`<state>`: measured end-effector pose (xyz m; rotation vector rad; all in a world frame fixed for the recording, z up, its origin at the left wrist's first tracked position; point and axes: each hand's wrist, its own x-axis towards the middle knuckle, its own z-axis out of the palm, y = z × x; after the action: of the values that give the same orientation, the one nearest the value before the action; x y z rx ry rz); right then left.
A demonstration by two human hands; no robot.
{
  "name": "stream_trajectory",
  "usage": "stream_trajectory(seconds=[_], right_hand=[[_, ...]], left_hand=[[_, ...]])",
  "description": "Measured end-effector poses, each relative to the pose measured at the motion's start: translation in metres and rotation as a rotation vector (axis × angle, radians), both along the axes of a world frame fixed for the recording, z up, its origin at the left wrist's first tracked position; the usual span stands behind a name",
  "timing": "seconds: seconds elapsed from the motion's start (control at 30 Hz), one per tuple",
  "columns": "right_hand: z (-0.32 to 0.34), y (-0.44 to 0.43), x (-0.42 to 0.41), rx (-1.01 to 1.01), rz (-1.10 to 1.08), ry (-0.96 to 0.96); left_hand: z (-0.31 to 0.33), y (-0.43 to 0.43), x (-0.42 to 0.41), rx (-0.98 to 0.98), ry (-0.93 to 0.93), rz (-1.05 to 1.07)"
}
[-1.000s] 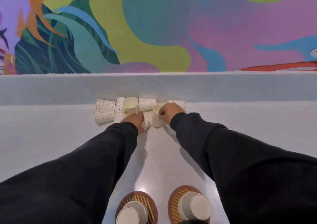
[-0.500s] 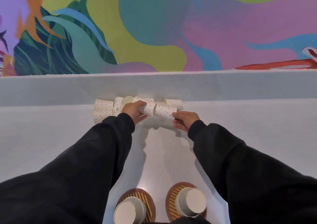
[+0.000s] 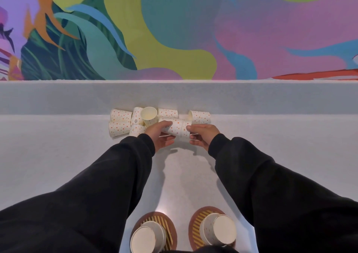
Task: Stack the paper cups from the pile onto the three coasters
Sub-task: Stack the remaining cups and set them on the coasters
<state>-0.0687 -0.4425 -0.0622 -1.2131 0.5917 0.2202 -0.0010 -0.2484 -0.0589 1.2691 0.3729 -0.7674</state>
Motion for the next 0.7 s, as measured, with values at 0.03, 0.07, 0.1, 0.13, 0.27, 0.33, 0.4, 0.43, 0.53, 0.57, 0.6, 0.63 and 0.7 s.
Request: stream_trajectory(seconds=[0.03,0.07,0.1,0.13,0.27,0.33,0.4,0.43,0.53,0.57,0.6,0.63,0.7], right_hand=[[0.001,0.003,0.001,0.012,0.015,-0.005],[0.002,0.006,0.001,0.030,0.025,-0.013],[0.003,0.009,0.002,0.048,0.030,-0.022],[0.005,0.011,0.003,0.062,0.031,-0.030],[0.005,0.010,0.006,0.052,0.012,-0.027],[0.004,0.007,0.006,0.019,-0.021,-0.011],[0.003,0.005,0.006,0.006,-0.067,0.004],[0.002,0.005,0.007,0.010,-0.089,0.009],[0.001,0.002,0.007,0.022,-0.131,0.026],[0.000,0.001,0.007,0.023,-0.140,0.030],[0.000,0.001,0.007,0.023,-0.144,0.032],[0.000,0.001,0.008,0.022,-0.147,0.034],[-0.001,0.002,0.009,0.021,-0.157,0.037]], left_hand=[[0.001,0.000,0.000,-0.001,0.004,-0.039],[0.001,0.000,0.000,-0.008,0.006,-0.066],[0.000,-0.001,0.001,-0.016,0.007,-0.082],[0.001,-0.001,0.001,-0.022,0.006,-0.089],[0.000,0.001,0.005,0.109,-0.066,-0.209],[0.000,0.005,0.014,0.290,-0.231,-0.280],[-0.003,0.011,0.029,0.526,-0.516,-0.219],[-0.002,0.015,0.037,0.639,-0.637,-0.144],[0.001,0.028,0.062,0.866,-0.783,-0.015],[-0.001,0.031,0.070,0.946,-0.788,-0.063],[-0.002,0.035,0.076,1.046,-0.783,-0.148],[-0.006,0.038,0.082,1.147,-0.771,-0.256],[-0.014,0.041,0.085,1.314,-0.729,-0.459]])
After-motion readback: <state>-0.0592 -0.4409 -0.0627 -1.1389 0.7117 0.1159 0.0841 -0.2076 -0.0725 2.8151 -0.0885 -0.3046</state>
